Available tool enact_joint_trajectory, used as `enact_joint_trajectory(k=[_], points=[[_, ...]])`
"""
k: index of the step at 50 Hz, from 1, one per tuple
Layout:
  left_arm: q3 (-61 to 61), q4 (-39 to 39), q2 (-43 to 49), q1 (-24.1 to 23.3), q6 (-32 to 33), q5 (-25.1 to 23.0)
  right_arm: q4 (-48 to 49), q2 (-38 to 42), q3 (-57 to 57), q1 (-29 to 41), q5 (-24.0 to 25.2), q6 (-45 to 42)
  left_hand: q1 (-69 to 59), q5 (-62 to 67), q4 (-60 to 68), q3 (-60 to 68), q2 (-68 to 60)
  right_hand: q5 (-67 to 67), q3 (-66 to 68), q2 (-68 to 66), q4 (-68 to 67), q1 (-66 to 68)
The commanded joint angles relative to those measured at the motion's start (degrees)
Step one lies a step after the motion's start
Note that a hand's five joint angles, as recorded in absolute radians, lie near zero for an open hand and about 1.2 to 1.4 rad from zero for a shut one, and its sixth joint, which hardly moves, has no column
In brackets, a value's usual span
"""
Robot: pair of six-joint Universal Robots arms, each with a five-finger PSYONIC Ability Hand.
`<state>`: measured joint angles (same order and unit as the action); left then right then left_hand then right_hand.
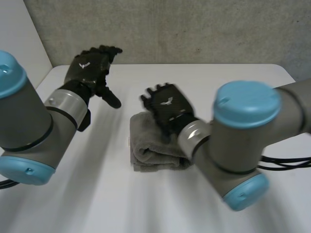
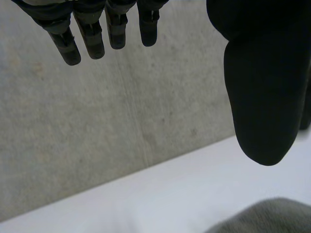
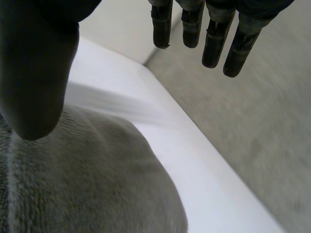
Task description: Fold the laundry
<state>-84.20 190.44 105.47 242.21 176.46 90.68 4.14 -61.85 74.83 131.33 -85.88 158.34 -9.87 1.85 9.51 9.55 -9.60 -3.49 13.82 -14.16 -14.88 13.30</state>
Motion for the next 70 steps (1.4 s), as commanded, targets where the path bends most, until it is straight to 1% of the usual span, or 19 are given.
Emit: enact_joint_trajectory(k=[1,3,5,8,10,18,22,24,26,28,33,34,35,37,42,46,50,62,70], points=[[-0.4,0.0,5.6,-0.9,-0.1,-0.2,-6.8,-1.3,2.1,-7.7,2.4,12.2,-0.3,-1.6,0.7,0.7,-0.6,3.5,-3.8,4.2,4.9,-3.3],[-0.4,0.1,7.4,-1.6,-0.1,-0.3,-7.5,-0.4,2.2,-9.3,3.7,13.7,-0.3,-1.6,0.7,0.7,-0.6,3.5,-3.8,4.2,4.9,-3.3],[-0.4,0.2,11.2,-3.8,0.0,-0.4,-7.5,2.3,1.7,-11.2,7.8,16.5,-0.3,-1.6,0.7,0.7,-0.6,3.5,-3.8,4.2,4.9,-3.3],[-0.5,0.3,14.8,-5.0,0.3,-0.5,-7.5,4.1,1.2,-11.8,9.9,18.2,-0.4,-1.6,0.7,0.7,-0.6,3.5,-3.8,4.2,4.9,-3.3],[-0.5,0.4,16.8,-5.3,0.6,-0.5,-7.5,7.6,0.1,-12.9,13.2,21.1,-0.3,-1.6,0.7,0.7,-0.6,3.5,-3.8,4.2,4.9,-3.3],[0.1,0.5,22.1,-5.3,0.8,-0.6,-7.5,13.6,-2.0,-13.1,13.5,21.5,-0.5,-1.5,0.9,0.8,-0.8,3.5,-3.8,4.2,4.9,-3.3],[0.3,0.5,21.3,-5.3,0.6,-0.5,-7.8,12.1,-2.3,-13.5,13.0,21.5,-0.3,-1.6,0.7,0.7,-0.6,3.5,-3.8,4.2,4.9,-3.3],[0.5,-0.1,17.7,-5.3,0.3,-0.4,-8.0,9.8,-2.3,-13.9,13.0,21.5,-0.3,-1.6,0.7,0.7,-0.6,3.5,-3.8,4.2,4.9,-3.3],[0.5,-0.2,14.8,-5.3,0.2,-0.4,-7.7,3.3,-1.5,-15.0,13.0,21.8,-0.3,-1.6,0.7,0.7,-0.6,3.5,-3.8,4.2,4.9,-3.3],[0.6,-0.2,11.8,-5.3,0.2,-0.4,-7.8,0.3,-1.3,-15.3,13.0,22.1,-0.5,-1.5,0.9,0.8,-0.8,3.5,-3.8,4.2,4.9,-3.3],[2.0,-2.3,2.0,-4.6,0.5,-0.3,-8.1,-8.1,-1.3,-17.0,10.0,23.3,-0.7,-1.3,1.0,1.0,-1.0,3.5,-3.8,4.2,4.9,-3.3],[3.0,-4.0,-1.2,-4.3,0.4,-0.3,-8.5,-10.5,-1.5,-17.7,7.5,23.9,-0.9,-1.1,1.2,1.2,-1.1,3.5,-3.8,4.2,4.9,-3.3],[4.1,-6.1,-4.0,-3.6,0.3,-0.2,-8.5,-10.5,-1.5,-17.7,7.5,23.9,-1.0,-1.0,1.4,1.3,-1.3,3.5,-3.8,4.2,4.9,-3.3],[5.3,-8.6,-6.1,-2.4,0.3,-0.2,-9.9,-13.7,-2.6,-18.2,2.4,23.7,-1.4,-0.6,1.7,1.7,-1.6,3.5,-3.8,4.2,4.9,-3.3],[9.6,-17.4,-9.3,2.1,0.2,0.9,-13.7,-15.3,-4.9,-18.4,-1.4,21.7,-1.7,-0.3,2.0,2.0,-2.0,3.5,-3.8,4.2,4.9,-3.3],[13.5,-25.8,-9.0,2.7,0.3,3.4,-16.0,-15.8,-6.1,-18.4,-2.2,18.9,-1.2,-0.8,1.5,1.5,-1.5,3.5,-3.8,4.2,4.9,-3.3],[14.6,-28.5,-8.8,2.9,0.4,4.7,-16.8,-16.6,-6.4,-18.3,-4.3,16.3,-1.0,-1.0,1.4,1.3,-1.3,3.5,-3.8,4.2,4.9,-3.3],[14.7,-28.8,-8.7,3.0,0.5,4.9,-16.5,-16.6,-6.4,-18.2,-5.7,15.9,-0.5,-1.5,0.9,0.8,-0.8,3.5,-3.8,4.2,4.9,-3.3],[14.6,-28.8,-8.9,3.0,0.6,4.5,-13.1,-16.6,-4.8,-17.4,-4.0,15.8,-0.3,-1.6,0.7,0.7,-0.6,3.5,-3.8,4.2,4.9,-3.3]])
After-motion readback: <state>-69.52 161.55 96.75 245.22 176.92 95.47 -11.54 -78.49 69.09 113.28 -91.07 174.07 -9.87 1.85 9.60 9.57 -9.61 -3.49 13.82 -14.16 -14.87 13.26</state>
